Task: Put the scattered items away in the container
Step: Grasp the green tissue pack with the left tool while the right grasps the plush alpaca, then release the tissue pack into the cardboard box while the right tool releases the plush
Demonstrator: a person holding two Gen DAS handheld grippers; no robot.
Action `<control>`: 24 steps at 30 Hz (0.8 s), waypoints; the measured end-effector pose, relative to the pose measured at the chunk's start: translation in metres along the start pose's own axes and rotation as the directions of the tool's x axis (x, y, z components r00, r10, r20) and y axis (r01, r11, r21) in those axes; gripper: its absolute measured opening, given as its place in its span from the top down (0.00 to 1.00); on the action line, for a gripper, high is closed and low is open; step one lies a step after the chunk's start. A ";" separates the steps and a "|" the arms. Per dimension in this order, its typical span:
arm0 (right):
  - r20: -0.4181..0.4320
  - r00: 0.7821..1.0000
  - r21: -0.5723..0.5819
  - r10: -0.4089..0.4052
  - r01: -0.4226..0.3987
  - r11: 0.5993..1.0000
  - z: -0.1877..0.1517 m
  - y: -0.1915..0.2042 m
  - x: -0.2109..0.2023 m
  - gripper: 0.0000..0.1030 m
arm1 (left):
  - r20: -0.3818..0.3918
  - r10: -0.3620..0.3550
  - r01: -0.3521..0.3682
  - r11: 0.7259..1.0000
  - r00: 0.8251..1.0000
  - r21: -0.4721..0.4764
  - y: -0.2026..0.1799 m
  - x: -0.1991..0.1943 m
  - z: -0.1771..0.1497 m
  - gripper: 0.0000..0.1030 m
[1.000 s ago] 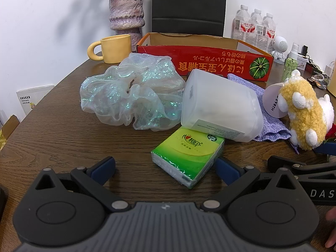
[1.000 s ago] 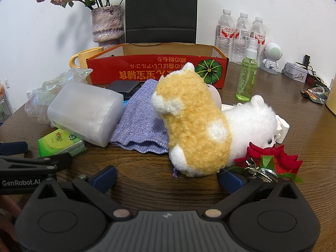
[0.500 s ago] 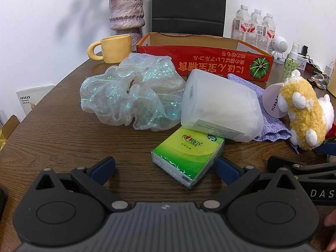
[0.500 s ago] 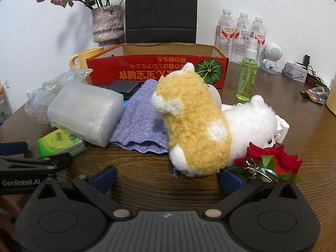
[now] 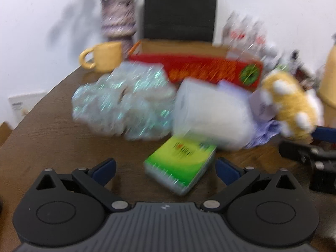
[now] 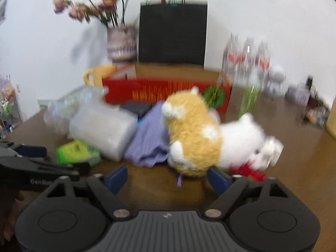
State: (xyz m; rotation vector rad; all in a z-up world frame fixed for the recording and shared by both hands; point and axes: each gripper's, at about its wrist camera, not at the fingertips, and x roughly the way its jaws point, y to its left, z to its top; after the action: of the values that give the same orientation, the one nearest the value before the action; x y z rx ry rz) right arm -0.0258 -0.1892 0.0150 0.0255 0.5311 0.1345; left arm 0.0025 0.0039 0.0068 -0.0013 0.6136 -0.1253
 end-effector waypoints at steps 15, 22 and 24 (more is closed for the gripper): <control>-0.022 1.000 -0.250 -0.015 0.009 0.968 0.031 0.006 0.032 0.56 | -0.055 -0.048 0.055 0.989 0.997 0.135 -0.014 0.001 0.000 0.47; 0.117 0.991 -0.210 0.070 -0.044 0.977 0.060 0.001 -0.016 0.58 | 0.053 -0.135 0.132 0.989 0.989 0.063 0.010 -0.068 0.029 0.54; 0.168 0.981 -0.175 0.100 -0.070 0.982 0.076 -0.007 -0.029 0.58 | 0.122 -0.160 0.157 0.987 0.980 0.036 0.018 -0.079 0.049 0.54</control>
State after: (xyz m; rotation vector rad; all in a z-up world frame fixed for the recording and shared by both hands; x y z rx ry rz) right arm -0.0111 -0.1998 0.0951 -0.1037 0.3402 0.2580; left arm -0.0311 0.0298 0.0911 -0.0320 0.4868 -0.2856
